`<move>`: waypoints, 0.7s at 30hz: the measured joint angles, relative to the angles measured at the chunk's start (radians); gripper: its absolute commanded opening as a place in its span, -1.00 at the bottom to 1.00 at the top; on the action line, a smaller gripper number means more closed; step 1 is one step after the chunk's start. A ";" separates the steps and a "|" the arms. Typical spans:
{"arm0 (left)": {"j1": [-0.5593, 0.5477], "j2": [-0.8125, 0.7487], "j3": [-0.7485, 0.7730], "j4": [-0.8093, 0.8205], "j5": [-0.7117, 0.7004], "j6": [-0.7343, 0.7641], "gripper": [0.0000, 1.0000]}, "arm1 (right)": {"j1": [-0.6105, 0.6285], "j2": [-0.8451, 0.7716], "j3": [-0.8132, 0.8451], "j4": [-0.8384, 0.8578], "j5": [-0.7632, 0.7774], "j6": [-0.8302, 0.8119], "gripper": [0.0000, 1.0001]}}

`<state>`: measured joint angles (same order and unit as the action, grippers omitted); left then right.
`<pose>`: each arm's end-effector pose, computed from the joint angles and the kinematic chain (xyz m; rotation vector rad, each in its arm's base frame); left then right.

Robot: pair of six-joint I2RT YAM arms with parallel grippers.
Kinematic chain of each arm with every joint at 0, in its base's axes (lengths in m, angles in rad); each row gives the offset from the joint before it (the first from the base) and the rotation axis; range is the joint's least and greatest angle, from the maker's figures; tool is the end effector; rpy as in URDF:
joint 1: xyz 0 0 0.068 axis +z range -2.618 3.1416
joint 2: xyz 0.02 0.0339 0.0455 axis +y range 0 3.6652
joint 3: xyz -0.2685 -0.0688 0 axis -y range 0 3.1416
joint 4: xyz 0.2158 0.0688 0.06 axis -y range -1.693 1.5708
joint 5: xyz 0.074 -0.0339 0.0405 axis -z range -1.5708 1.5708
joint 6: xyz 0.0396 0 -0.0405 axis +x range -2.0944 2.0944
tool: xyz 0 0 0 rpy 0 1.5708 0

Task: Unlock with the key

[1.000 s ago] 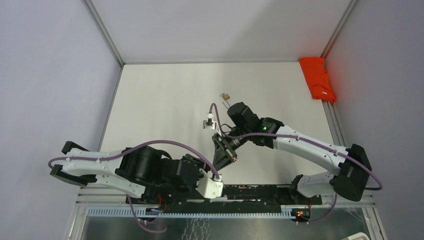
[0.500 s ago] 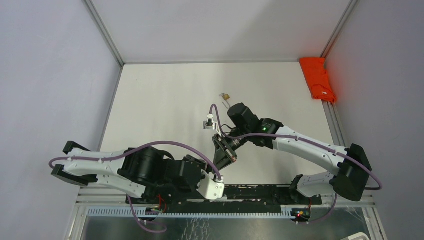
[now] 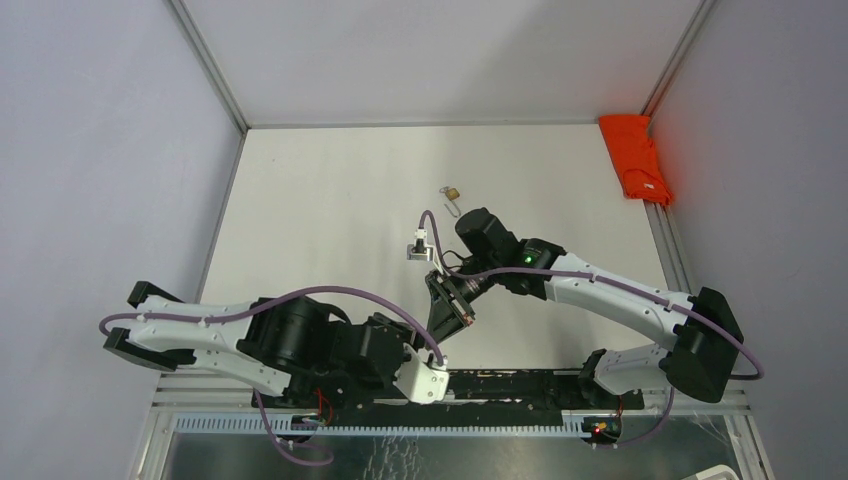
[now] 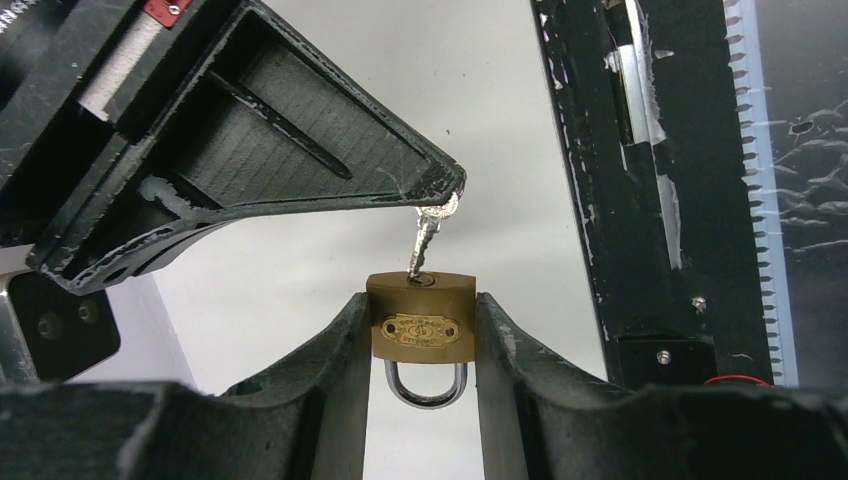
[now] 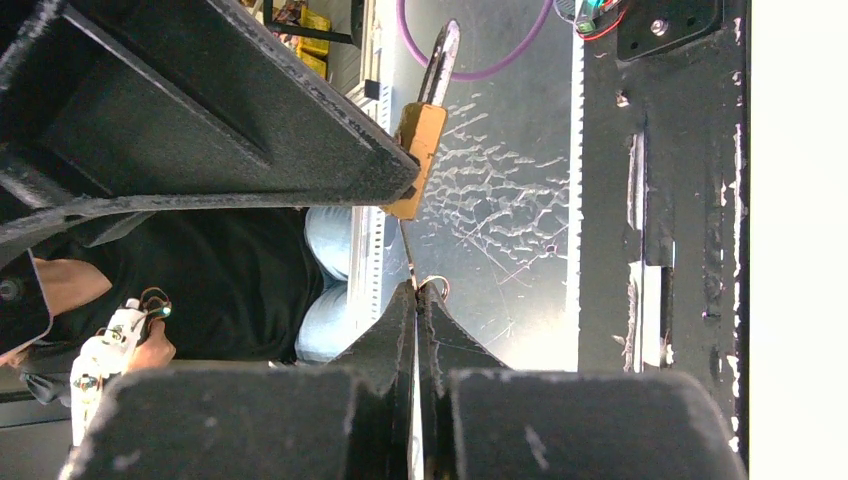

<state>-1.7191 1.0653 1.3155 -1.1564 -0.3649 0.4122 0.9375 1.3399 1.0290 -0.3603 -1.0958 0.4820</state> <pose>-0.0086 -0.1531 0.3726 2.0243 1.2939 -0.1518 0.1222 0.2260 0.3087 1.2197 -2.1589 -1.8493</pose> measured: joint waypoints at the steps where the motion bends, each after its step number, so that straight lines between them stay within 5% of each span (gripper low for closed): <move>1: 0.000 0.000 -0.003 0.000 0.000 0.000 -0.96 | 0.000 0.000 0.000 0.000 0.000 0.001 -1.00; 21: -0.006 0.003 -0.026 0.006 0.002 0.000 -0.96 | 0.002 0.000 -0.050 0.030 0.001 0.026 -1.00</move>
<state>-1.7256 1.0679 1.2892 -1.1500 -0.3634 0.4122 0.9398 1.3399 0.9791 -0.3302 -1.0950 0.5079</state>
